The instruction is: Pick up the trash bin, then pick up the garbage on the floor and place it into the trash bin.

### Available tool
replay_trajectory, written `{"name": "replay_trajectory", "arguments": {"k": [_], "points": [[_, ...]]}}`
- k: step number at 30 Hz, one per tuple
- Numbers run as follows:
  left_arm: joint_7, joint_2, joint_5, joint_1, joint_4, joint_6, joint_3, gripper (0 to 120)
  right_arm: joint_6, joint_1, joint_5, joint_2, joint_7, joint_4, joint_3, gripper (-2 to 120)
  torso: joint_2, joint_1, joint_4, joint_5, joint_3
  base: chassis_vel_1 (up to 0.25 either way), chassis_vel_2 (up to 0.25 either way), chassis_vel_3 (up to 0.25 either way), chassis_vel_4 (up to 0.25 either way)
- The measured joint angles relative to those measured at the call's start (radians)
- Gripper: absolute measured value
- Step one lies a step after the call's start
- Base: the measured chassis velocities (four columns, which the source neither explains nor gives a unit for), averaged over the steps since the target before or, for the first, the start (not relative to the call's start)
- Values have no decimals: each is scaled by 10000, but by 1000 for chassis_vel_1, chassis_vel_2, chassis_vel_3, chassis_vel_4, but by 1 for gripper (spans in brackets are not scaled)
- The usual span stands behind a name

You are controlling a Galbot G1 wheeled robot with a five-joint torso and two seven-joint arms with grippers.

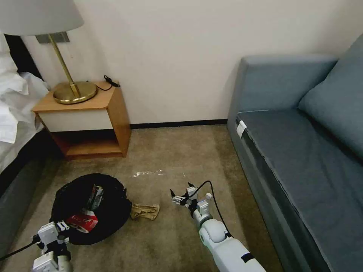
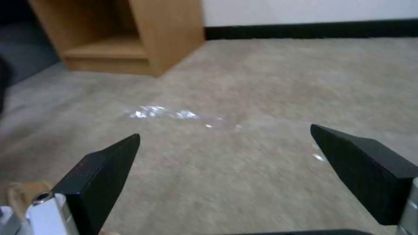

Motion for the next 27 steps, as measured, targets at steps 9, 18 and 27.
{"name": "replay_trajectory", "arguments": {"k": [9,18,27], "points": [[-215,-22,-341,-143,-6,-129,-7,3,-593,255,-238,-200,-1627,294,-821,100,0,0,0,0,0,-58,64,65,-68],[-285,-94,-451,-125,-43,-133,-76,3,-1407,1190,-479,-44,-2760,-391,-1917,100,0,0,1,-1,0,-3,6,4,-3],[-377,-348,-446,21,-353,-165,-101,3,-1628,2052,-670,360,-3937,-1467,-2837,100,0,0,0,1,0,0,0,0,0]]}}
